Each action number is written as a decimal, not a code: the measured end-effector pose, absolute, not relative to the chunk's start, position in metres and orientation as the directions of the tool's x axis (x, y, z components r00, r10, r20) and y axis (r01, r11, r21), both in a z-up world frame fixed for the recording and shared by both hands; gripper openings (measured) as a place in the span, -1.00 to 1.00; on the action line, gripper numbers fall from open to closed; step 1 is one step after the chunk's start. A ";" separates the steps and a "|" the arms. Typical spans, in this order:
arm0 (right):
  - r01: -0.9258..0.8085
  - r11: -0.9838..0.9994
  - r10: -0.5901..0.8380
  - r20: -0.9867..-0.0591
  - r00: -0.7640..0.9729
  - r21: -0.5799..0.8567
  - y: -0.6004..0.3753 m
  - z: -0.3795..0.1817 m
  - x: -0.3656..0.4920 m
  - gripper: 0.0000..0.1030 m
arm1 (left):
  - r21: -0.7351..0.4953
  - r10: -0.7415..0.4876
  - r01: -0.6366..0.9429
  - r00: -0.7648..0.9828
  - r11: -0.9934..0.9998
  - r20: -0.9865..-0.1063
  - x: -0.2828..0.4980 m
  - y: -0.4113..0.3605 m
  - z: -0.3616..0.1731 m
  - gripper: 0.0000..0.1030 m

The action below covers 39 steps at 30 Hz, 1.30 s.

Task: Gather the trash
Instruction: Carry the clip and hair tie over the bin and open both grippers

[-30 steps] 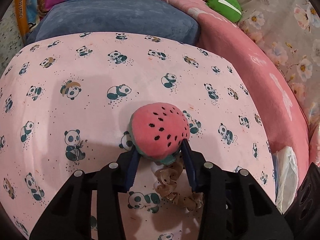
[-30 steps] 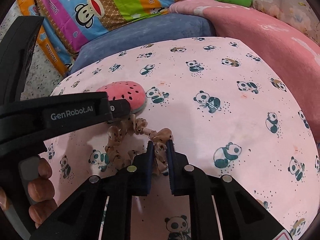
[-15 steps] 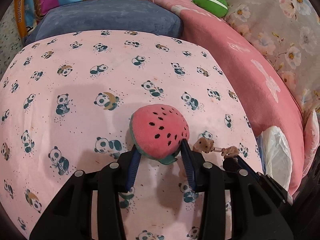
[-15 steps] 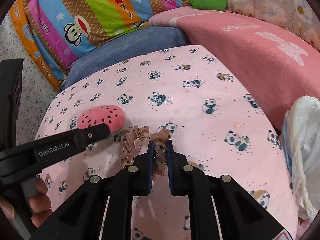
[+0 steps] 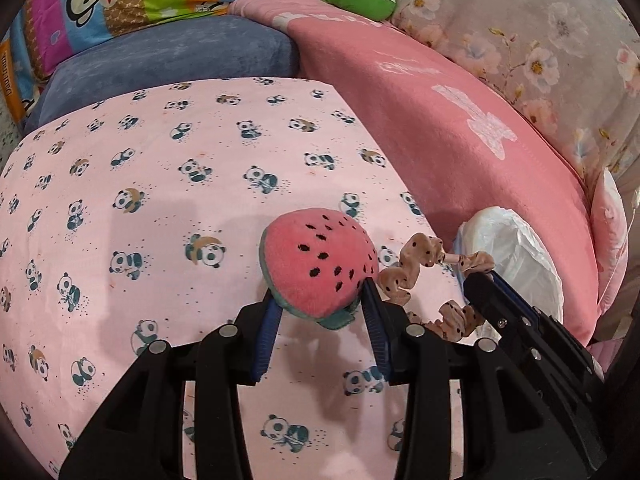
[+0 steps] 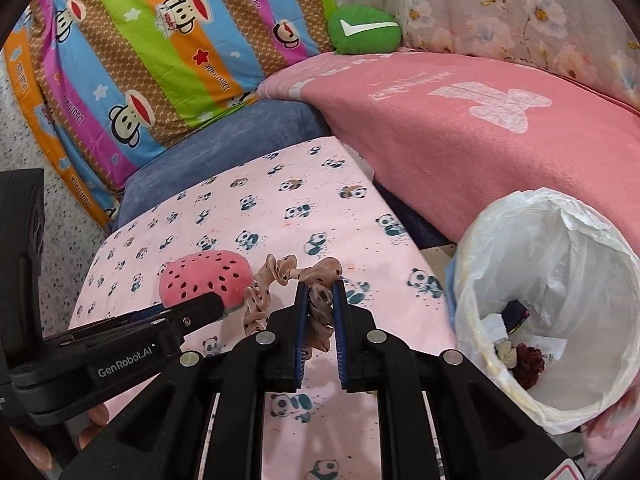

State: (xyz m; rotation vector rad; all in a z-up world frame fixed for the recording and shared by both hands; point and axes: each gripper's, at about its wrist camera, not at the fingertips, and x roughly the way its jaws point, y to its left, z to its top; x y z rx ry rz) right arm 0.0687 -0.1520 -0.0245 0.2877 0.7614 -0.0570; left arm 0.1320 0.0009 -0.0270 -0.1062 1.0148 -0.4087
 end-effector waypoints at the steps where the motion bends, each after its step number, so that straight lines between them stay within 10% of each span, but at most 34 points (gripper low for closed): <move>1: 0.167 0.957 0.044 -0.683 0.729 0.239 -0.160 -0.022 0.065 -0.78 | -0.266 -0.382 0.297 0.459 0.917 -0.802 0.129 -0.007 -0.025 -0.25; 37: 0.482 0.810 -0.169 -0.653 0.739 0.335 -0.343 -0.034 -0.015 -0.78 | -0.187 -0.475 0.599 0.367 0.778 -0.800 0.081 -0.193 -0.011 -0.29; 39: 0.483 0.809 -0.170 -0.655 0.737 0.334 -0.343 -0.036 -0.016 -0.78 | -0.172 -0.447 0.563 0.397 0.808 -0.801 0.085 -0.183 -0.013 -0.08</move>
